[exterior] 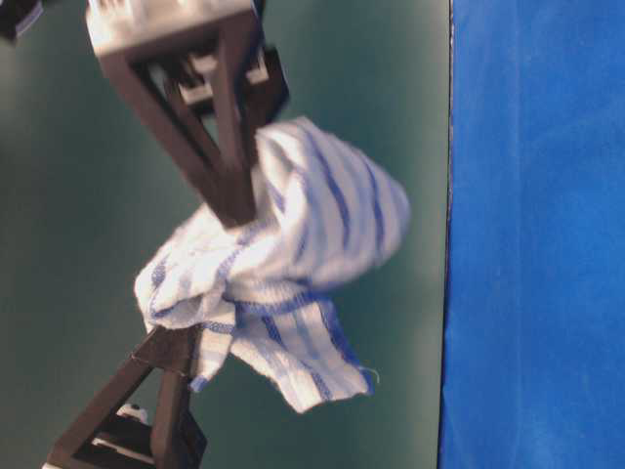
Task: Hand over the towel.
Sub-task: 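Close the right gripper on the towel beside the left gripper, then open the left gripper and pull it back from the towel, then lower the towel with the right gripper onto the table center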
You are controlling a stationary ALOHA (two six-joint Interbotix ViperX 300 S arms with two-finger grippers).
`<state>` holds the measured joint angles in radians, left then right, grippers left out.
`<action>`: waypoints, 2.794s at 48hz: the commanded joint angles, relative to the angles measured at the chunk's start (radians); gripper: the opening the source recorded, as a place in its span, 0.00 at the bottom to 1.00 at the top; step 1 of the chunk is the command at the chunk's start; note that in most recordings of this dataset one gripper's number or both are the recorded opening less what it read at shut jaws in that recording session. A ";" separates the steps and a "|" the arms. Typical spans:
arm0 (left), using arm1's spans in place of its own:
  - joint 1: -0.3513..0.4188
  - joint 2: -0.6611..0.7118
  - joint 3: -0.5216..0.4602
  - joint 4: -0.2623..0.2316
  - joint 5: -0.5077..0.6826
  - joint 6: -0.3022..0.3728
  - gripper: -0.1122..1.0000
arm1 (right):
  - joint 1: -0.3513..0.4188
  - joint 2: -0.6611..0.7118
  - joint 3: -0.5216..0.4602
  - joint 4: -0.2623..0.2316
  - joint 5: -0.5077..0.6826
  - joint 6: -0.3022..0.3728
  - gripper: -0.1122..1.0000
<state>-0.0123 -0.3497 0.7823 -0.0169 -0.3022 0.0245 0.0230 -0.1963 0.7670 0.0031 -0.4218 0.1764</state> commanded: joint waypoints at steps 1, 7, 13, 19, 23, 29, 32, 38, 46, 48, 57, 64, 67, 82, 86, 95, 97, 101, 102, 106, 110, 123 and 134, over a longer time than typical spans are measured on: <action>-0.003 -0.009 -0.017 -0.002 -0.012 0.002 0.15 | 0.003 0.034 -0.072 0.002 0.012 0.002 0.76; -0.003 -0.009 -0.017 -0.002 -0.012 0.002 0.15 | 0.003 0.087 -0.127 0.002 0.044 0.000 0.76; -0.003 -0.009 -0.017 -0.002 -0.012 0.002 0.15 | 0.003 0.103 -0.144 0.002 0.060 0.000 0.76; -0.003 -0.009 -0.017 -0.002 -0.012 0.002 0.15 | 0.003 0.103 -0.146 0.002 0.061 -0.003 0.75; -0.003 -0.009 -0.017 -0.002 -0.012 0.002 0.15 | 0.003 0.103 -0.146 0.002 0.063 -0.009 0.69; -0.003 -0.009 -0.018 -0.002 -0.025 0.002 0.15 | -0.002 0.101 -0.143 0.002 0.063 -0.009 0.40; -0.006 -0.009 -0.018 -0.002 -0.032 0.000 0.15 | -0.005 0.100 -0.143 0.002 0.063 -0.009 0.23; -0.006 -0.009 -0.018 -0.002 -0.034 -0.002 0.15 | -0.005 0.098 -0.140 0.002 0.063 -0.009 0.15; 0.000 -0.009 -0.018 -0.002 -0.052 -0.003 0.15 | -0.005 0.086 -0.129 0.002 0.063 -0.008 0.15; 0.002 -0.009 -0.018 -0.002 -0.054 -0.003 0.15 | -0.005 0.078 -0.124 0.002 0.063 -0.008 0.15; 0.005 -0.015 -0.012 -0.002 -0.084 -0.011 0.18 | -0.003 0.026 -0.084 0.002 0.058 -0.006 0.15; 0.005 -0.041 0.012 -0.003 -0.127 -0.014 0.54 | -0.003 -0.028 -0.038 0.002 0.058 -0.006 0.15; 0.005 -0.063 0.028 -0.003 -0.133 -0.014 0.70 | -0.003 -0.054 -0.014 0.002 0.058 -0.005 0.15; 0.008 -0.207 0.127 -0.003 -0.137 -0.005 0.94 | -0.003 -0.221 0.117 0.002 0.064 -0.009 0.15; 0.009 -0.221 0.133 -0.003 -0.137 -0.005 0.94 | -0.005 -0.239 0.126 0.002 0.066 -0.011 0.15; 0.014 -0.219 0.133 -0.005 -0.137 -0.005 0.94 | -0.018 -0.222 0.115 0.002 0.083 -0.012 0.15; 0.014 -0.219 0.133 -0.005 -0.137 -0.006 0.94 | -0.025 -0.212 0.107 0.002 0.095 -0.009 0.15; 0.014 -0.219 0.135 -0.003 -0.135 -0.005 0.94 | -0.044 -0.178 0.081 0.002 0.143 -0.008 0.15; 0.014 -0.219 0.133 -0.005 -0.135 -0.006 0.94 | -0.051 -0.167 0.074 0.002 0.161 -0.008 0.15; 0.014 -0.219 0.133 -0.003 -0.135 -0.006 0.94 | -0.080 -0.110 0.029 0.002 0.253 -0.008 0.15; 0.014 -0.219 0.133 -0.003 -0.135 -0.006 0.94 | -0.106 -0.034 -0.035 0.000 0.373 -0.009 0.15; 0.014 -0.215 0.133 -0.003 -0.132 -0.006 0.94 | -0.140 0.232 -0.167 -0.025 0.554 -0.017 0.15; 0.014 -0.215 0.135 -0.003 -0.129 -0.005 0.94 | -0.140 0.344 -0.201 -0.032 0.568 -0.017 0.15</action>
<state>-0.0015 -0.5614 0.9281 -0.0184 -0.4295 0.0215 -0.1135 0.1503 0.5890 -0.0261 0.1427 0.1565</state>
